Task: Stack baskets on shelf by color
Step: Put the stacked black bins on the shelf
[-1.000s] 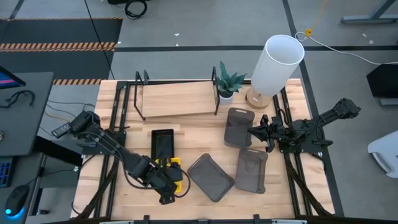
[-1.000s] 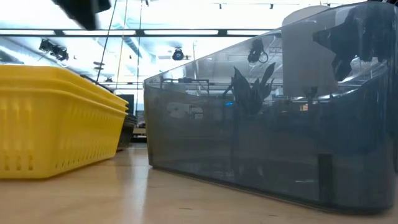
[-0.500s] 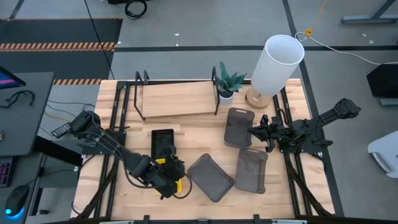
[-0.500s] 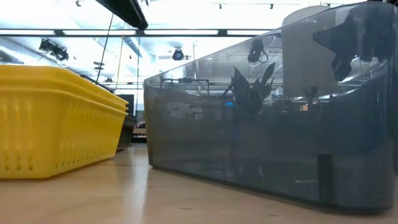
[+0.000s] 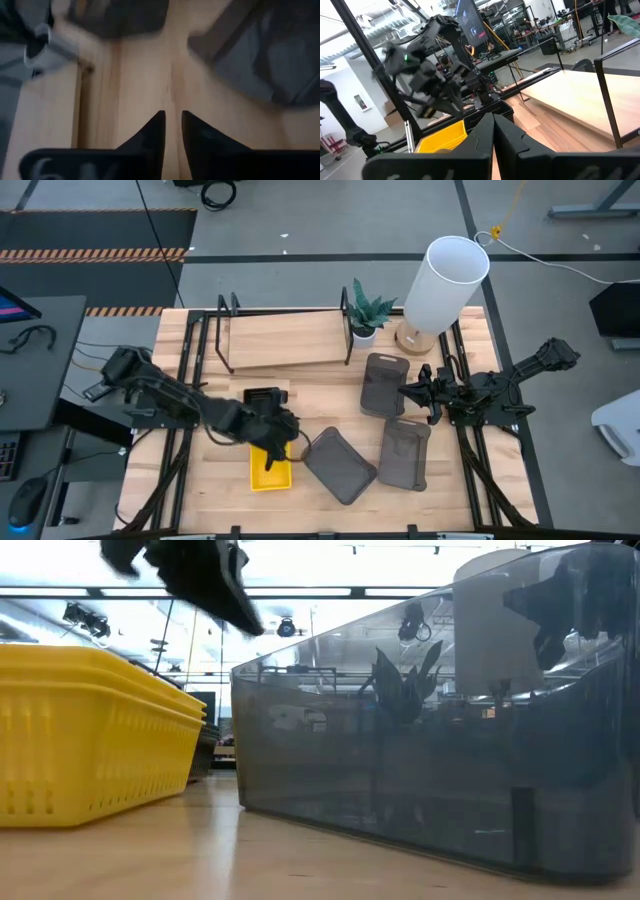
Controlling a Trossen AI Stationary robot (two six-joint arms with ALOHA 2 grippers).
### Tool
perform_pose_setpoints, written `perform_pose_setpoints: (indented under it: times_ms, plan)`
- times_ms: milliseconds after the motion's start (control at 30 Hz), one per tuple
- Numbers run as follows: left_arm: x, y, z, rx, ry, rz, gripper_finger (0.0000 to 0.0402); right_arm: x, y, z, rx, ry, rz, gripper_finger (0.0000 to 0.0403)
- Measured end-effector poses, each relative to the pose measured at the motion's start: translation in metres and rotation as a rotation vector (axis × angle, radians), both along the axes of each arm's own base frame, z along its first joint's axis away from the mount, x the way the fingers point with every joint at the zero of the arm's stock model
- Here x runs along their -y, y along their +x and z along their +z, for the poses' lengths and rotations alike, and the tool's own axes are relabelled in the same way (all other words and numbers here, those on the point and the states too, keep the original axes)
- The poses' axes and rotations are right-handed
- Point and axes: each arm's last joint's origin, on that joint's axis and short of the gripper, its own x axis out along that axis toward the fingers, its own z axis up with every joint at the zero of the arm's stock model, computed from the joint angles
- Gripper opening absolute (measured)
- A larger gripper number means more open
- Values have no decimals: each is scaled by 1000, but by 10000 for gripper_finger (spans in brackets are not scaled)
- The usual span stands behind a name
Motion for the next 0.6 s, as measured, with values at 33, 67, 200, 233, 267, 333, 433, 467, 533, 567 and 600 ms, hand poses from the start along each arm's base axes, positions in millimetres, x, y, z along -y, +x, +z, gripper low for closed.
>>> perform_pose_setpoints:
  times_ms: [33,67,200,233,267,333,433,467,533,567,600]
  plan:
    - [-4,-3,2,33,-27,-8,59,0,0,0,3,1,0,15]
    - [-8,-6,4,53,-45,-17,54,0,0,1,6,2,0,15]
    - [-20,-23,6,117,-132,5,36,0,0,4,38,15,0,15]
    - [-23,-29,4,122,-146,18,33,0,-1,5,54,20,-4,15]
    - [-25,-34,2,125,-163,33,30,1,-1,7,70,25,-12,15]
    - [-29,-44,-2,131,-191,61,25,1,-1,10,92,24,-35,15]
    - [-35,-55,-6,152,-196,108,21,4,-3,12,101,-13,-145,15]
    - [-38,-58,-8,152,-192,129,20,6,-3,12,92,-21,-192,15]
    - [-44,-61,-12,149,-195,164,18,7,-3,10,77,0,-246,15]
    - [-49,-62,-14,151,-196,183,17,7,-3,9,72,23,-242,15]
    - [-53,-62,-17,145,-191,202,16,7,-2,8,66,45,-233,15]
